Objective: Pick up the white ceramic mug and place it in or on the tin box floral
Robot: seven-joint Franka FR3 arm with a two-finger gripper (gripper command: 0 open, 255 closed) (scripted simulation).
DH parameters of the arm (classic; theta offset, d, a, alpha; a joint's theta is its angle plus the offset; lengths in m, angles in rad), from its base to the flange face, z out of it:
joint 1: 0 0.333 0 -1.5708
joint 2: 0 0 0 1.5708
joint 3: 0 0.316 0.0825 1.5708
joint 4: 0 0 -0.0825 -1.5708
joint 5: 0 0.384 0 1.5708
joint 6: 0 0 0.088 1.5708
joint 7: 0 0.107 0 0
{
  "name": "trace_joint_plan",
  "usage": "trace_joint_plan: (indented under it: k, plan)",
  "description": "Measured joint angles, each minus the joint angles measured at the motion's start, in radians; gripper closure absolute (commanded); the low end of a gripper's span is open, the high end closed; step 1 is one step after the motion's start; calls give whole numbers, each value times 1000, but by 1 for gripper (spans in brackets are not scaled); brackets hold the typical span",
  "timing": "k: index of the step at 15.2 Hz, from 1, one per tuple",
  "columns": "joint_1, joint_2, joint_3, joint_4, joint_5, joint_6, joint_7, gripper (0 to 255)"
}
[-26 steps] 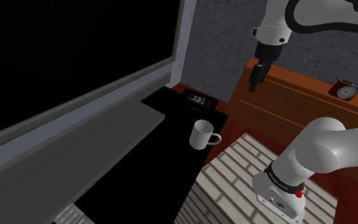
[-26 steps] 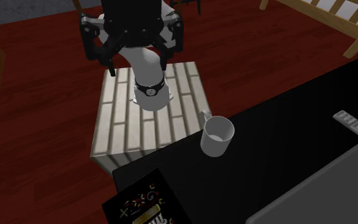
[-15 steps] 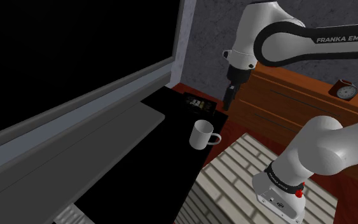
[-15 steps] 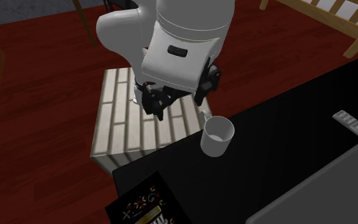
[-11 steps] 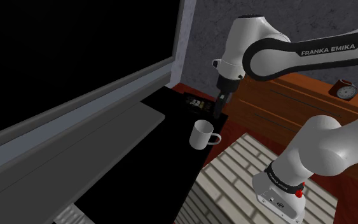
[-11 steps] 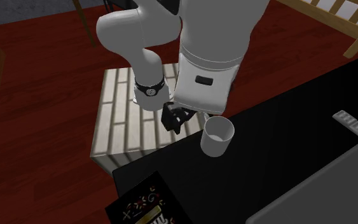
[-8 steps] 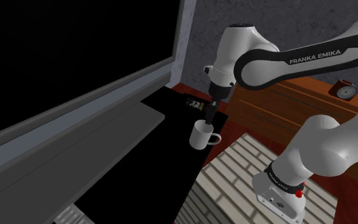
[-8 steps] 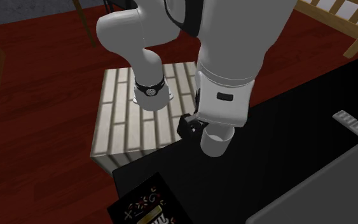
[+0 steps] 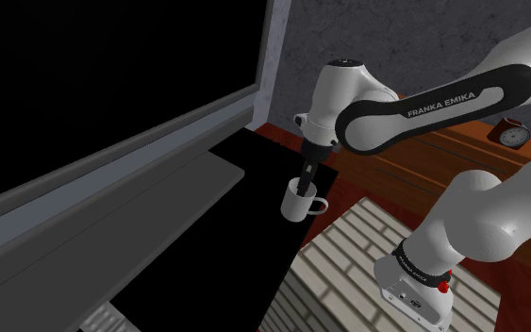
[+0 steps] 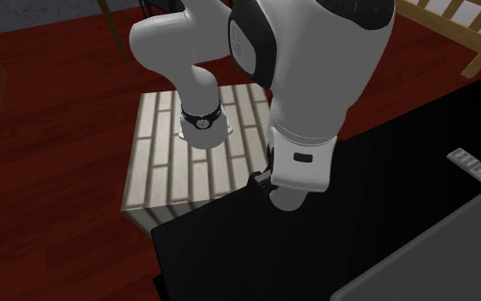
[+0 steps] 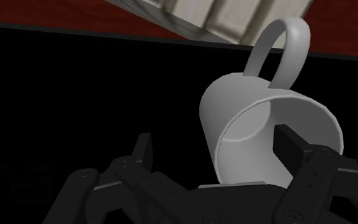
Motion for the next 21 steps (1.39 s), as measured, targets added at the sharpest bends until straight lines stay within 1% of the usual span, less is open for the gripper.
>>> trace_joint_plan:
  k: [2,7,8,18,21]
  plan:
    - [-1,10,1,-6,0,17,0,0]
    - [-1,15,2,-7,0,23,1,0]
    - [-1,15,2,-7,0,23,1,255]
    - [-1,15,2,-7,-1,23,1,255]
    - [-1,-5,-2,9,-1,-13,-2,255]
